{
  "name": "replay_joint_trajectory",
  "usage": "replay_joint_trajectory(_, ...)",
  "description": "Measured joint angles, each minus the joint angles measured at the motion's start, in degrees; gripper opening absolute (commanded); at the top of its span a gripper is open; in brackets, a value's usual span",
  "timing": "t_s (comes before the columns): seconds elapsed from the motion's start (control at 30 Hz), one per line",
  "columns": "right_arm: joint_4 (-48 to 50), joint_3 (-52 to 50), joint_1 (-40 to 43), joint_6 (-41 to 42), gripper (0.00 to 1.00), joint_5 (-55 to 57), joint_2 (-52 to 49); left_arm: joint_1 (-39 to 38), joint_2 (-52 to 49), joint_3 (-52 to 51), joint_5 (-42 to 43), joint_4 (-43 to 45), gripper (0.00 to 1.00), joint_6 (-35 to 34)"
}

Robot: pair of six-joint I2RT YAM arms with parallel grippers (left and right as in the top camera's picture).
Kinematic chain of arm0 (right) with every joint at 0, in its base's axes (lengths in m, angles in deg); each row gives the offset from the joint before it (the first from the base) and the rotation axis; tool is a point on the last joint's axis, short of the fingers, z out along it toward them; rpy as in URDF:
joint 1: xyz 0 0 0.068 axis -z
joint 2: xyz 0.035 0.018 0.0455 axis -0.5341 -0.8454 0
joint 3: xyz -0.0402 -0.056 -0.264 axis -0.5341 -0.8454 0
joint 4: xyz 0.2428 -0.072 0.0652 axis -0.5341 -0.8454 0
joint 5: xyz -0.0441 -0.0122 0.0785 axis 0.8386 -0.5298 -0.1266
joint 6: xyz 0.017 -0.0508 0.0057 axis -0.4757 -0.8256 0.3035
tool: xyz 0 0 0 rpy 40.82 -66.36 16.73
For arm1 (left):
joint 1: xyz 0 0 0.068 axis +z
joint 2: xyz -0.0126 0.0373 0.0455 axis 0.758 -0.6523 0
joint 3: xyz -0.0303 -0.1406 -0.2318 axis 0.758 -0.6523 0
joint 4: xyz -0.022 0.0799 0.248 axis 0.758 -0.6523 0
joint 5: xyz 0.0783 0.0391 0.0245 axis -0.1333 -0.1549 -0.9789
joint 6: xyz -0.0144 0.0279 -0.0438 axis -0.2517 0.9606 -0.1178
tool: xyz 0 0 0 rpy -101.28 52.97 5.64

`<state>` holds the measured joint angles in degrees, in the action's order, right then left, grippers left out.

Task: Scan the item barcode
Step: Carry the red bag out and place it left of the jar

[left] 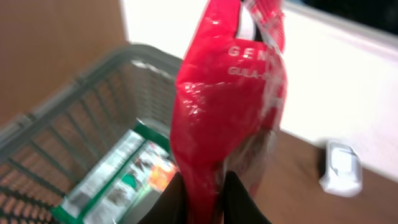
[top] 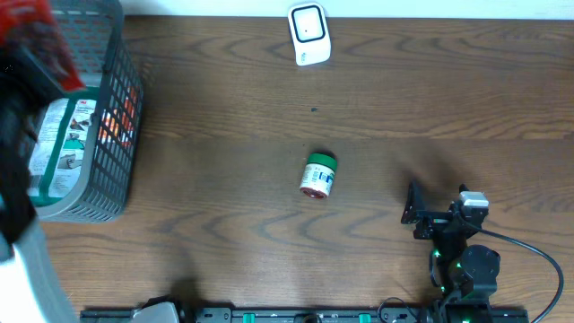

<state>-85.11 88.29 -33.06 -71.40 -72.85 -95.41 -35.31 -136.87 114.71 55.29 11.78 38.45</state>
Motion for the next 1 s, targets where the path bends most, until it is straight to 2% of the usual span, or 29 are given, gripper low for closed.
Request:
replay_joint_trajectory(0.13,0.2,0.0,0.0,0.0,0.99,0.0,0.0,-13.8,2.4,-0.6,-1.3,-11.2,0.07,-0.2)
replay_joint_trajectory(0.27,0.4,0.0,0.0,0.0,0.99,0.0,0.0,-20.5,0.5,-7.1,-3.8,-12.1,0.07,-2.1)
replay_joint_trajectory(0.5,0.5,0.0,0.0,0.0,0.99,0.0,0.0,-31.0,-7.8,-28.0,-9.9,-3.0,0.07,-7.1)
replay_joint_trajectory(0.63,0.5,0.0,0.0,0.0,0.99,0.0,0.0,-37.2,-14.6,-36.3,-20.0,1.8,0.07,-11.7)
replay_joint_trajectory(0.87,0.5,0.0,0.0,0.0,0.99,0.0,0.0,-45.2,-28.3,-37.2,-33.2,3.2,0.07,-15.3)
replay_joint_trajectory(1.0,0.5,0.0,0.0,0.0,0.99,0.0,0.0,-48.5,-35.7,-37.4,-36.0,4.0,0.07,-16.5)
